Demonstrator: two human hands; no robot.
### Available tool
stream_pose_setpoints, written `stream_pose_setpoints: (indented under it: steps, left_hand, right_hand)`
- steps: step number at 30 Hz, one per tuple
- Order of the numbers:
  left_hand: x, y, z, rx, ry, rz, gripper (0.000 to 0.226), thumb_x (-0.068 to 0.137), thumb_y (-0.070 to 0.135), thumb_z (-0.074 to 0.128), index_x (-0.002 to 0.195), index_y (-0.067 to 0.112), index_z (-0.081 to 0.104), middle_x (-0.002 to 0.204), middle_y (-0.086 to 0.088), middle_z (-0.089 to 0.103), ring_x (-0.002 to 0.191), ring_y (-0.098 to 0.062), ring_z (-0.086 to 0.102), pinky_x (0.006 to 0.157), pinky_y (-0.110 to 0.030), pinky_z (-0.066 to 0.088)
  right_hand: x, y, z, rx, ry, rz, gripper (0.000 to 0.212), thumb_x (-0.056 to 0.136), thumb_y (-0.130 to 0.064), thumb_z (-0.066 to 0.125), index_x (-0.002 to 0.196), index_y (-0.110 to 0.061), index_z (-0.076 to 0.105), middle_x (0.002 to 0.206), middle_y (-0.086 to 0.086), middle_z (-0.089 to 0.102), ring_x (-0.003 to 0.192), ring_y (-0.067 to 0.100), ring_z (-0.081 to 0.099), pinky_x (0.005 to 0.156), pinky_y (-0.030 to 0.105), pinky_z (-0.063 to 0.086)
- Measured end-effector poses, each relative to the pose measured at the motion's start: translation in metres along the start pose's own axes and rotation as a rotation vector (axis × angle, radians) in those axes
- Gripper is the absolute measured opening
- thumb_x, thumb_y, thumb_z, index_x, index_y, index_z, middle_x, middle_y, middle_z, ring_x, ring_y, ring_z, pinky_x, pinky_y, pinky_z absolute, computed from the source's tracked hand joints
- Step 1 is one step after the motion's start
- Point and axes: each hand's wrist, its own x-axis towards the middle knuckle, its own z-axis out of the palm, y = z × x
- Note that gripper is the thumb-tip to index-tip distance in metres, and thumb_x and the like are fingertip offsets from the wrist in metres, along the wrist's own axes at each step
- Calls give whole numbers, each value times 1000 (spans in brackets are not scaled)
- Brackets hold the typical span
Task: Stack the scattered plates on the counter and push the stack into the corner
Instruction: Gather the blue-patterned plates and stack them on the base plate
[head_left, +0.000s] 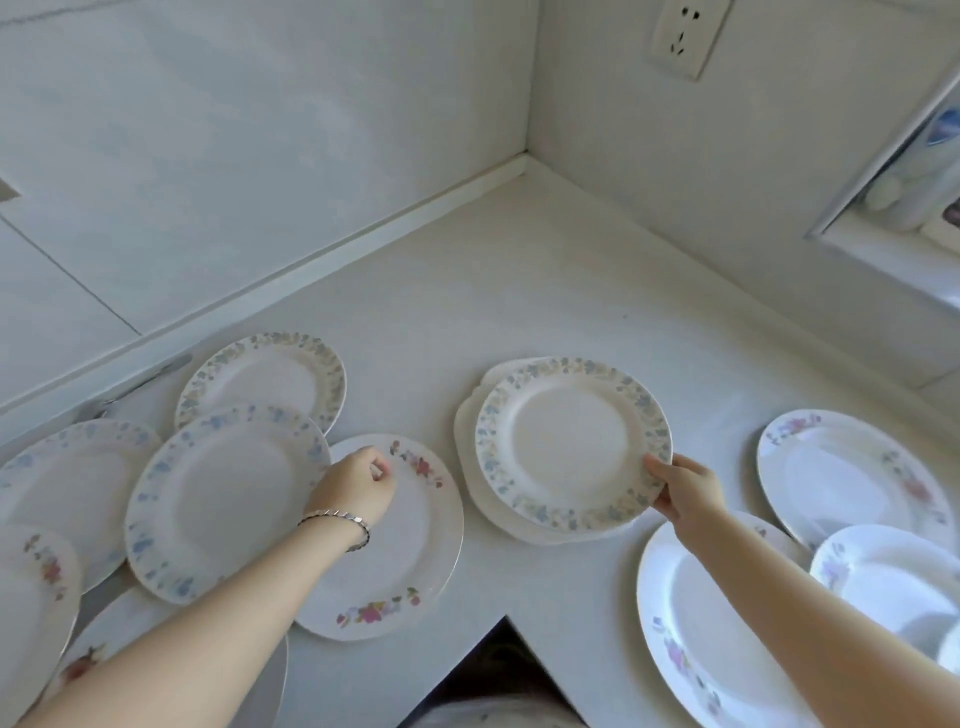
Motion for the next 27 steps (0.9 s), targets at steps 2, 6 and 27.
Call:
stream_pose_setpoints:
  steps: [2, 6, 27]
  left_hand:
    - [2, 7, 4, 7, -13, -3, 12, 91, 18, 45, 86, 24, 54, 90, 6, 57, 81, -21, 55, 74, -24, 42]
    - [4, 14, 6, 0, -41, -2, 14, 90, 15, 45, 84, 26, 52, 88, 3, 60, 78, -24, 57, 71, -25, 43]
    - [5, -26, 1, -89, -78, -36, 16, 87, 11, 49, 81, 26, 52, 82, -1, 62, 78, -28, 65, 77, -32, 51]
  right_hand:
    - [9, 7, -3, 9, 10, 24, 22, 90, 0, 53, 111, 7, 58, 73, 10, 57, 64, 20, 56, 39, 14, 52]
    - [24, 20, -4, 32, 3, 68, 14, 90, -2, 54, 103, 1, 59, 74, 9, 58, 65, 19, 56, 40, 14, 52]
    - [33, 26, 10, -783, 197, -155, 51, 83, -27, 65, 125, -2, 50, 112, 20, 64, 101, 33, 61, 82, 37, 49]
